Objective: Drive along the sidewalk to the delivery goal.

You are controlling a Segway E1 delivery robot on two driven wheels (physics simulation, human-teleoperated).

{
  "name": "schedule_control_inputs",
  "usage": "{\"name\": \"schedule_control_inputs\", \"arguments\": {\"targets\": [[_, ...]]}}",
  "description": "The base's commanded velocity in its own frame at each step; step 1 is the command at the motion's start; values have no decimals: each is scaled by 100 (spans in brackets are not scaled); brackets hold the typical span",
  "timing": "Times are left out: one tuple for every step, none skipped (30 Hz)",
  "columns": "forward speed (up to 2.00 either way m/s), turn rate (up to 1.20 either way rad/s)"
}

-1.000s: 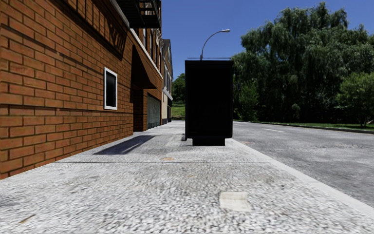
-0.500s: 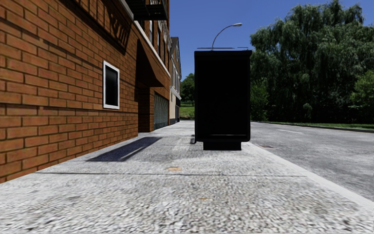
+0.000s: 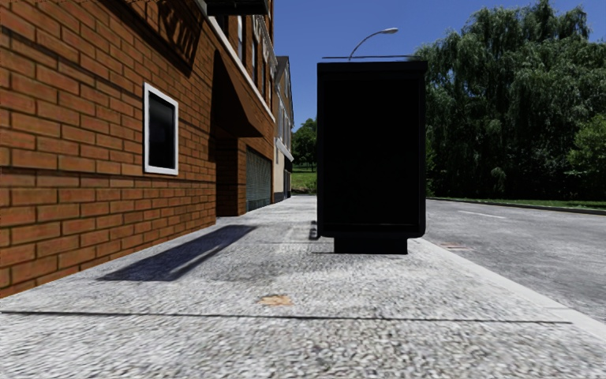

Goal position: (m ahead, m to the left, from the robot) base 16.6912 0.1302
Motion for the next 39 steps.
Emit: {"name": "schedule_control_inputs", "arguments": {"targets": [[137,4],[137,4],[136,14],[136,21],[136,24],[136,24],[136,25],[136,28],[136,28],[136,30],[136,31],[136,32],[136,32],[136,32],[136,32],[136,32],[136,32],[136,32],[136,32],[136,32],[136,32],[136,32],[136,32],[135,32],[135,32],[135,32],[134,32],[134,32],[134,32],[134,32],[134,32],[134,25],[134,25],[134,8],[134,0],[134,0],[134,0],[134,0],[134,0]]}}
